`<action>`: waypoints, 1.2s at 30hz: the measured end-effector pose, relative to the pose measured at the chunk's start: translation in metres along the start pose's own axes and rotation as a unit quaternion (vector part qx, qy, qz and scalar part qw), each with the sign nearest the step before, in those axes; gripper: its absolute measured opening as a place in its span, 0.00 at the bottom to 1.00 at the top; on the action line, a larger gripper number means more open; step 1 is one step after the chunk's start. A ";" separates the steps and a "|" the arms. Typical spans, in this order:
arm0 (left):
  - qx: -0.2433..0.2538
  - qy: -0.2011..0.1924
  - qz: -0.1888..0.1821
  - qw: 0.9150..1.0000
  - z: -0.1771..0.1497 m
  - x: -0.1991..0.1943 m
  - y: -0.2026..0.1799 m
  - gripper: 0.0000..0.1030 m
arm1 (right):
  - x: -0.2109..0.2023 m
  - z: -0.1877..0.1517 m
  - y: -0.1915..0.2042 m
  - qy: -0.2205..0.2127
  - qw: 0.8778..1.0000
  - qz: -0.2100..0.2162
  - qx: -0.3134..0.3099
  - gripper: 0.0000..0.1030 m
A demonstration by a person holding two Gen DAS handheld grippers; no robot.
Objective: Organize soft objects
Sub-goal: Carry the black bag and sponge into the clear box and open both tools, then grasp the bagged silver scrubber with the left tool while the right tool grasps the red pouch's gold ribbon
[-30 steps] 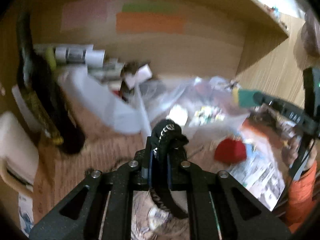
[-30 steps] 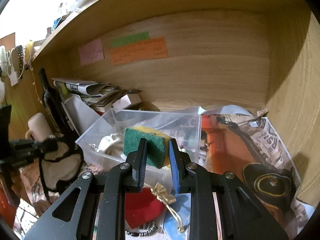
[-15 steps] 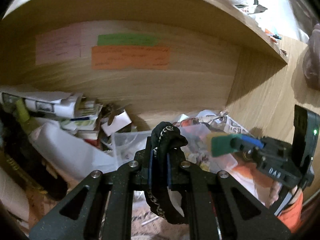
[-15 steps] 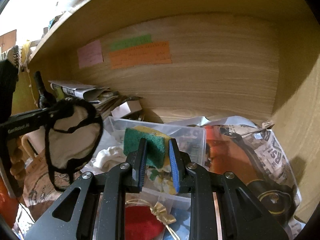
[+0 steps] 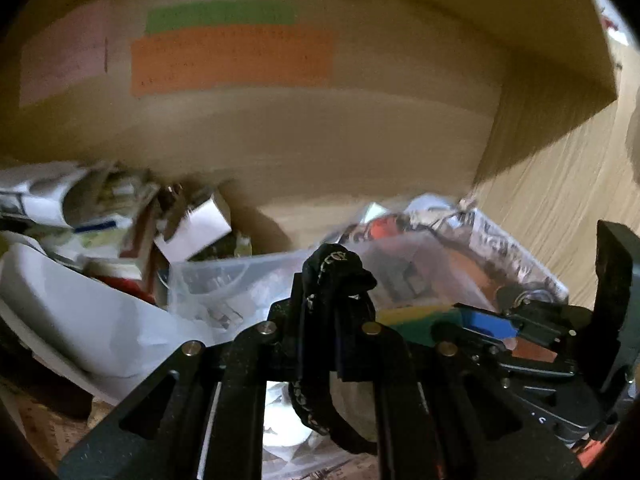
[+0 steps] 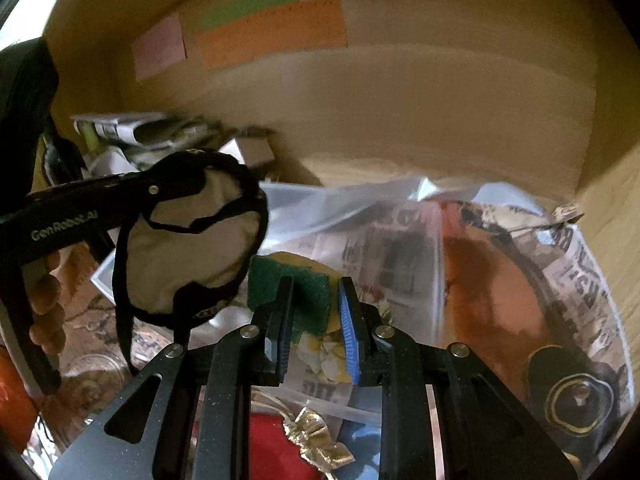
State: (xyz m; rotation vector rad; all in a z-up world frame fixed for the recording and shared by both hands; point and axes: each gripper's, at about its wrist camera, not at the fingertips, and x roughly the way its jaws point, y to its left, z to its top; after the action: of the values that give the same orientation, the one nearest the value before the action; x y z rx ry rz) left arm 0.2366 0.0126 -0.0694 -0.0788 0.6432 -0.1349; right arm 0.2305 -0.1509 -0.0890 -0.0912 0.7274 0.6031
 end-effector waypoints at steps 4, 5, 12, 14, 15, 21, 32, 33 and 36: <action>-0.012 0.035 -0.009 0.999 -0.006 0.018 0.005 0.10 | 0.009 -0.003 0.002 0.017 1.000 -0.001 -0.006 0.21; -0.012 0.041 -0.008 0.999 -0.008 0.022 0.006 0.10 | 0.010 -0.003 0.003 0.019 1.000 -0.002 -0.007 0.21; 0.002 0.056 0.008 0.998 -0.019 0.026 0.004 0.13 | 0.015 -0.003 0.003 0.030 0.999 -0.012 -0.017 0.25; 0.004 0.061 0.009 0.998 -0.021 0.025 0.006 0.23 | 0.015 -0.002 0.003 0.030 0.999 -0.013 -0.018 0.31; 0.003 0.064 0.008 0.998 -0.022 0.023 0.007 0.29 | 0.013 -0.002 0.003 0.029 0.999 -0.015 -0.018 0.37; -0.004 0.055 -0.004 0.998 -0.022 0.001 0.010 0.47 | -0.007 0.003 0.006 0.001 0.999 -0.029 -0.026 0.56; 0.006 0.002 -0.008 1.000 -0.037 -0.070 0.005 0.80 | -0.066 -0.007 0.012 -0.053 0.997 -0.036 -0.031 0.78; 0.005 0.000 -0.010 1.000 -0.040 -0.075 0.004 0.84 | -0.070 -0.010 0.013 -0.054 0.997 -0.036 -0.032 0.78; 0.010 -0.009 -0.013 1.000 -0.051 -0.088 -0.002 0.87 | -0.078 -0.019 0.015 -0.055 0.997 -0.036 -0.028 0.79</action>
State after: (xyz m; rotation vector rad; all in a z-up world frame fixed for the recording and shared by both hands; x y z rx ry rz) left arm 0.1359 0.0221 -0.0581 -0.0685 0.6232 -0.1660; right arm 0.1648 -0.1815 -0.0509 -0.1348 0.5976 0.5562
